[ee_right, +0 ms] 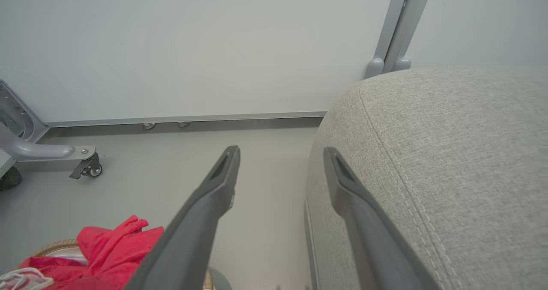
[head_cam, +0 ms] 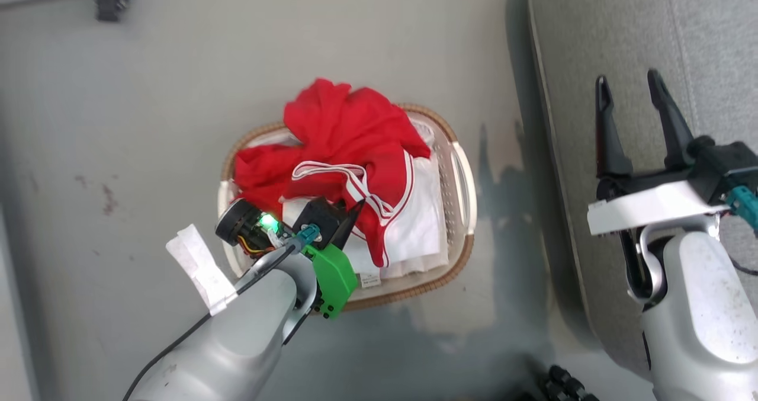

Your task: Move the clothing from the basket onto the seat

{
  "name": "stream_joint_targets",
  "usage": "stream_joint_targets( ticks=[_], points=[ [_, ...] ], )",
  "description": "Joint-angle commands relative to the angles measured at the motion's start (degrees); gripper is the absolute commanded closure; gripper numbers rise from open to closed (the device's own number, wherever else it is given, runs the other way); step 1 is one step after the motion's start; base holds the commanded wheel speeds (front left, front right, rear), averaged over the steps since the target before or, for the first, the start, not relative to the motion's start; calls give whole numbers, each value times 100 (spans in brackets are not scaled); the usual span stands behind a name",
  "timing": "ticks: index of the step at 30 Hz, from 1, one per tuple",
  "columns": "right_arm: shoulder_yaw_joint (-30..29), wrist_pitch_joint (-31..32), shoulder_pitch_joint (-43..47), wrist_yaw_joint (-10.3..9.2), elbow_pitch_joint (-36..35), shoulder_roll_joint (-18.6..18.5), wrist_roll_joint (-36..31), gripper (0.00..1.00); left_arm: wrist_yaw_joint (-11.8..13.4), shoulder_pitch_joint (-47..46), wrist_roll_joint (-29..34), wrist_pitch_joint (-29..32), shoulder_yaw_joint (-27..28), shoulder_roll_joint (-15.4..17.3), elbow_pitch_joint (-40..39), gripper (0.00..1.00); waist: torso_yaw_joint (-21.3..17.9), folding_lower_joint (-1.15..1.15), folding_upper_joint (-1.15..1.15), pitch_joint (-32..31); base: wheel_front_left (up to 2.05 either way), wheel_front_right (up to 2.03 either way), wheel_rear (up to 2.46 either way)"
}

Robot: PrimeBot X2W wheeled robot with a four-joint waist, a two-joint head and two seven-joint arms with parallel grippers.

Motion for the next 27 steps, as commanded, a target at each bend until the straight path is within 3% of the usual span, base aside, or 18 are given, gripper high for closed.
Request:
stream_joint_targets(
  ticks=[1,15,27],
  points=[
    [-25,-28,140,-4,34,-27,-77,0,8,101,101,-21,31,69,-131,100,311,0,0,-612,0,0,0],
    [-18,-28,892,-4,317,-27,-240,0,-45,-154,524,-22,39,539,-1183,100,536,0,0,-2133,0,0,0],
    [202,-28,1255,-4,421,-26,-187,0,-47,-1240,194,12,-319,1014,-1535,100,518,0,0,-2959,0,0,0]
  ],
)
